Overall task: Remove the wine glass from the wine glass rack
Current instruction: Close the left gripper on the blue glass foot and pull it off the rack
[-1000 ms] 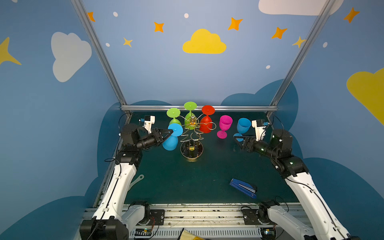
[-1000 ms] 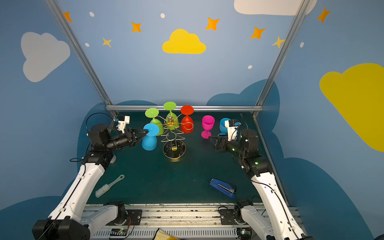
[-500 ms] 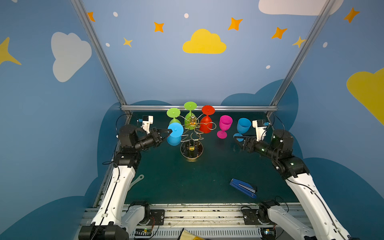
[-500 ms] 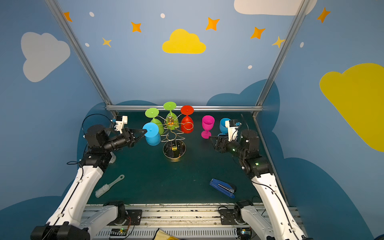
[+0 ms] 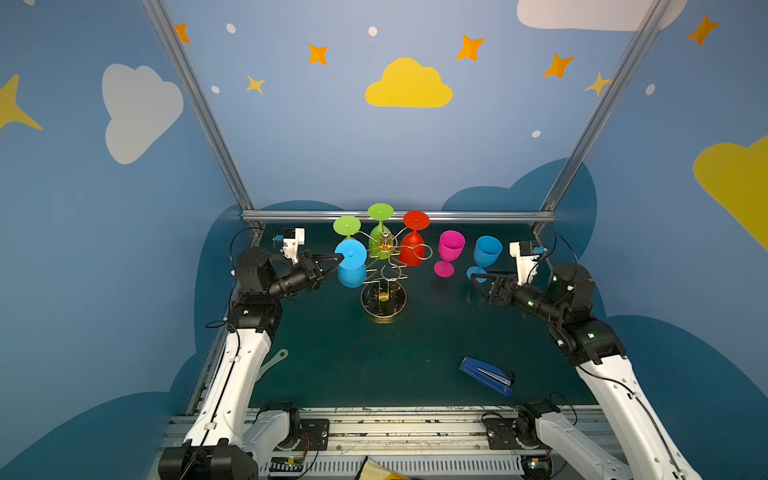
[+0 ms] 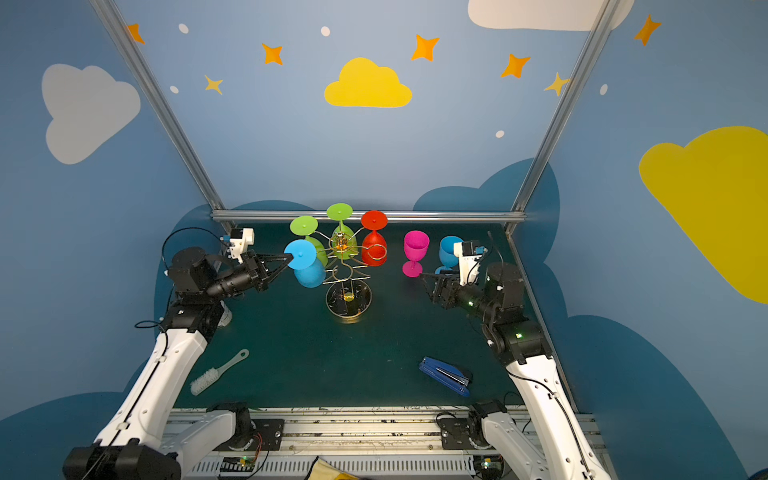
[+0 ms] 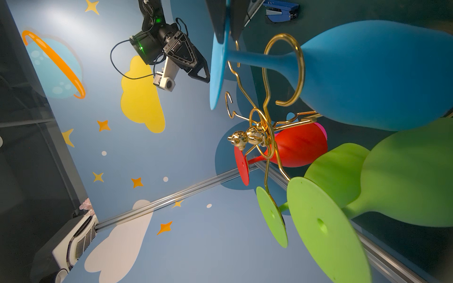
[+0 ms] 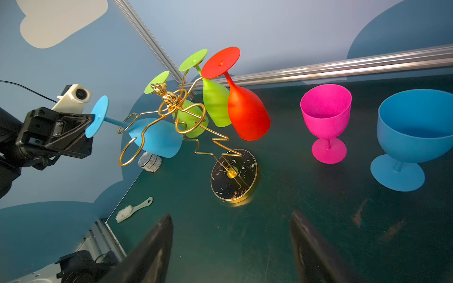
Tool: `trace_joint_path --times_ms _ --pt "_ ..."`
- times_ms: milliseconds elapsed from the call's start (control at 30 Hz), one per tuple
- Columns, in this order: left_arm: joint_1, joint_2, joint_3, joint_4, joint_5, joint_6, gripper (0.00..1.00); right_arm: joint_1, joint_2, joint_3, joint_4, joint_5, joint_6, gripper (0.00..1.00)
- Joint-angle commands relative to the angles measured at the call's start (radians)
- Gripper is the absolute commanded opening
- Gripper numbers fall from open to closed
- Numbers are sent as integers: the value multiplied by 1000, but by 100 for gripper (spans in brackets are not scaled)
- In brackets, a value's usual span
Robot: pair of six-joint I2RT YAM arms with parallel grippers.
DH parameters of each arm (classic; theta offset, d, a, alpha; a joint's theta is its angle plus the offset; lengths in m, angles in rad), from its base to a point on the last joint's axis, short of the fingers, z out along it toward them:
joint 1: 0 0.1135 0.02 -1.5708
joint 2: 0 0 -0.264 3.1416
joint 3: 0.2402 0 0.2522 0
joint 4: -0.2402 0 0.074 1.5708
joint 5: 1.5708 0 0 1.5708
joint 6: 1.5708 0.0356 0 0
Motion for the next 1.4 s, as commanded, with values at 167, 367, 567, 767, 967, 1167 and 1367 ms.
trace_joint_path --times_ms 167,367,567,767,967,1167,1367 --pt "-32 22 57 -8 -25 65 4 6 -24 11 -19 8 8 74" --pt "-60 53 83 -13 -43 95 4 6 -31 11 -25 13 6 74" --pt "-79 84 98 -32 -74 133 4 6 -37 10 -30 17 4 74" --pt "-88 102 113 -61 -108 167 4 6 -42 10 -37 19 0 74" --pt "-100 121 132 -87 -137 193 4 6 -43 8 -32 19 2 74" --pt "-104 123 142 -106 -171 210 4 6 -37 13 -24 13 5 74" --pt "-108 138 148 -91 -184 201 4 7 -26 19 -15 5 10 74"
